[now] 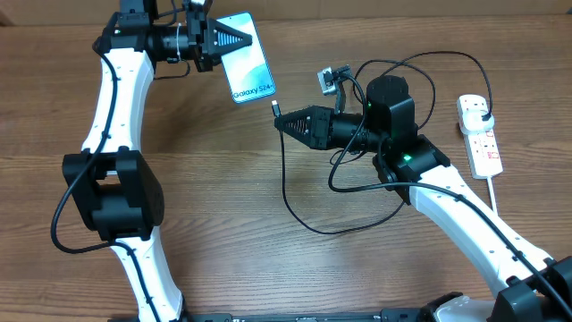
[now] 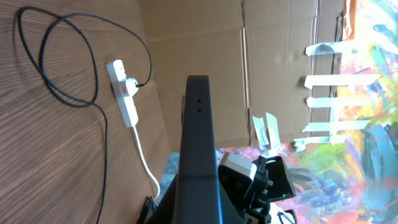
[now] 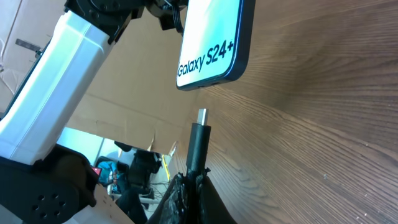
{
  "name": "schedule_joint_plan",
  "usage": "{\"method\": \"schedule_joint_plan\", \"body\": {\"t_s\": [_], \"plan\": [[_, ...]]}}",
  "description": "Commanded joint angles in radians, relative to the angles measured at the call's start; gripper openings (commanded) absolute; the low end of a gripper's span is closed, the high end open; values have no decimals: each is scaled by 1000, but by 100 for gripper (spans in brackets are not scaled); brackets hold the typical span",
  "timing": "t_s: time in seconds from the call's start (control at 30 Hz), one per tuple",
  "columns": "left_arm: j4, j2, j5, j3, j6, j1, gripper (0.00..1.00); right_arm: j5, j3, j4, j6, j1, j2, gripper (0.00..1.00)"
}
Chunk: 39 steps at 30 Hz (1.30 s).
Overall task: Plug charger to phone and switch on socket
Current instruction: 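Carry the connector with the right gripper up under the phone's bottom port, then push the connector upward into the phone's port with the right gripper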
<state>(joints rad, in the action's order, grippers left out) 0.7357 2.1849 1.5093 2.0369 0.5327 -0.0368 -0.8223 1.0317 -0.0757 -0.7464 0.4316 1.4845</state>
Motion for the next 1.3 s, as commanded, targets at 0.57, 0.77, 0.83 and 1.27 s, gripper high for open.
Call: {"method": "schedule_joint_plan", "body": {"t_s": [0.57,0.77,0.83,1.27], "plan": [[-82,3,51,9,145,53,4,63,-2,-36,-5,51,-1,4],[-82,3,51,8,145,52,5,72,-2,-50,-5,51,-1,4],[-82,3,51,8,145,52,4,83,-2,-48,-5,51,-1,4],[-82,3,52,9,145,52,4,120,-2,-42,-18,51,-1,4]]}}
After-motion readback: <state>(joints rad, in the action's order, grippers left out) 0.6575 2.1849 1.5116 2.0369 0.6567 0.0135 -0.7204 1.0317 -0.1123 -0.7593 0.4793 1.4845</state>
